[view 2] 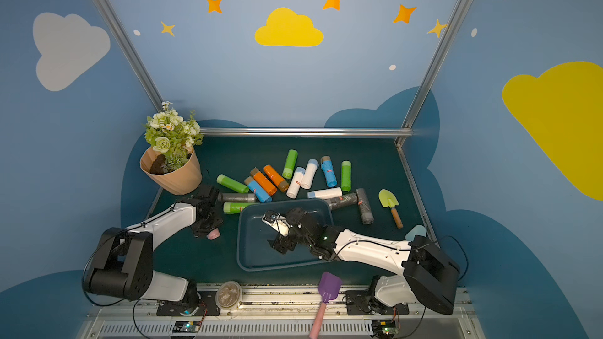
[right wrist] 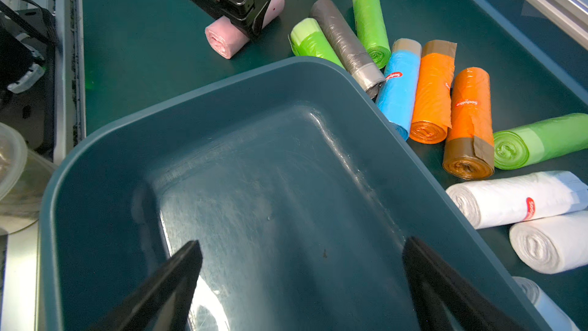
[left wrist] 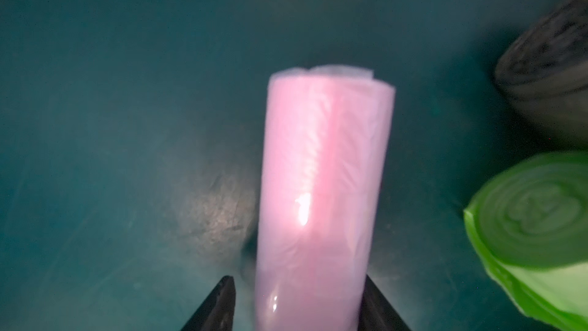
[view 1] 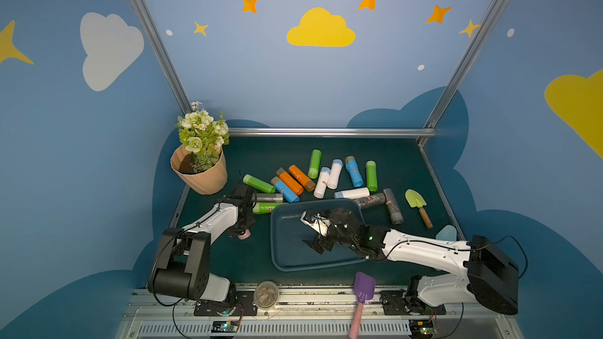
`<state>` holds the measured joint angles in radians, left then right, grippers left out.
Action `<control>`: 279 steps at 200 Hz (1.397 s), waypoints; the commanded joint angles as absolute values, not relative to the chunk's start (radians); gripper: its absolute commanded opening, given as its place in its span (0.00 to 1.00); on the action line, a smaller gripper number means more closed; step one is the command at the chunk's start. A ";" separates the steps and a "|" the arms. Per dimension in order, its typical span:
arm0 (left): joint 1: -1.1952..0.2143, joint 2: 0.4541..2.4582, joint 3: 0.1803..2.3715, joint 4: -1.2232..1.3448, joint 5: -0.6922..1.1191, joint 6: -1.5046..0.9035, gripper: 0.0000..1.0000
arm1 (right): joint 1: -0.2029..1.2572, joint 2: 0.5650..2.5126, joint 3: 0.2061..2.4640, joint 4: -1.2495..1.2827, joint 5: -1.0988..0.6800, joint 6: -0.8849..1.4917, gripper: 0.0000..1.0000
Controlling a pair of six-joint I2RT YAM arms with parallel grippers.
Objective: Put the roll of trash bags into the storage box
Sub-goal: Pick up the roll of trash bags from the center of the board.
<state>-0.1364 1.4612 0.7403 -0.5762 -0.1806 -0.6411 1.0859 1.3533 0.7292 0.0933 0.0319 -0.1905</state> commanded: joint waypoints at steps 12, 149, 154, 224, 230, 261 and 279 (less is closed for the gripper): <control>-0.132 1.472 0.756 -0.572 -0.177 -0.629 0.49 | 1.079 1.365 0.764 0.087 0.020 -0.174 0.97; -0.336 1.066 0.799 -0.775 -0.124 -0.700 0.29 | 1.012 1.280 0.784 -0.021 0.066 -0.046 0.97; -0.353 1.052 0.812 -0.789 -0.120 -0.708 0.29 | 1.011 1.267 0.784 -0.039 0.075 -0.035 0.97; -0.617 1.124 0.902 -0.730 -0.050 -0.834 0.29 | 0.954 1.025 0.579 -0.048 0.128 0.069 0.97; -0.647 1.143 0.910 -0.723 -0.062 -0.844 0.29 | 0.947 1.007 0.581 -0.062 0.121 0.071 0.97; -0.749 1.228 0.936 -0.719 -0.137 -0.874 0.29 | 0.920 0.949 0.549 -0.042 0.040 0.084 0.97; -0.767 1.277 0.937 -0.734 -0.152 -0.880 0.29 | 0.916 0.951 0.546 -0.029 -0.032 0.084 0.97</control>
<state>-0.7433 1.2350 0.9100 -0.7238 -0.0856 -0.8463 0.9226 0.9691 0.5495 -0.0784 0.0731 0.0643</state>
